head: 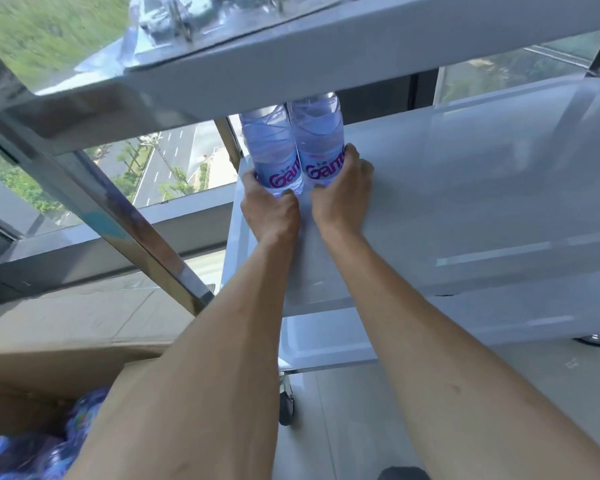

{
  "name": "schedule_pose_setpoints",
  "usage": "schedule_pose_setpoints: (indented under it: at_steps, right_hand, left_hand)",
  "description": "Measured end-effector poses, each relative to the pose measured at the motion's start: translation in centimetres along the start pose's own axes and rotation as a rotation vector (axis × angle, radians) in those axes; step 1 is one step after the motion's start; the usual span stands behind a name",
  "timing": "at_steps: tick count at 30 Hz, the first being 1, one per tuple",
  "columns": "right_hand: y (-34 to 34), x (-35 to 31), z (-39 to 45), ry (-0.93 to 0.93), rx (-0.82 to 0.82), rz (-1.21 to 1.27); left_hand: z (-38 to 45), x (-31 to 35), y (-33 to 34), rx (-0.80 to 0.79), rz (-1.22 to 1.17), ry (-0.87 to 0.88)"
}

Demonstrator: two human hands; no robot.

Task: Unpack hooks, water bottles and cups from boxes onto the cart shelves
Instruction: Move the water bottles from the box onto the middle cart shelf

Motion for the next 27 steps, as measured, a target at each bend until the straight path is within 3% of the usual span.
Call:
schedule_pose_setpoints:
  at_steps: [6,20,27]
  right_hand:
    - [0.5,-0.1,-0.1,0.036,0.053,-0.059]
    - [1.3,0.6,0.1,0.027,0.082,-0.114]
    - [-2.2,-2.2,-3.6,0.046,0.01,-0.257]
  left_hand:
    - [0.7,-0.1,0.0,0.012,0.172,-0.002]
    - [0.7,-0.5,0.2,0.041,0.121,-0.049]
    - [-2.4,2.1,-4.4,-0.156,0.346,-0.004]
Point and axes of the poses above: each hand's wrist, its own z-axis towards the middle knuckle, its own y-axis out of the palm, x = y × z, the point moved 2 cm from there along z, towards the middle knuckle, and after that the axes turned 2 degrees about z, right-handed, at the moved point
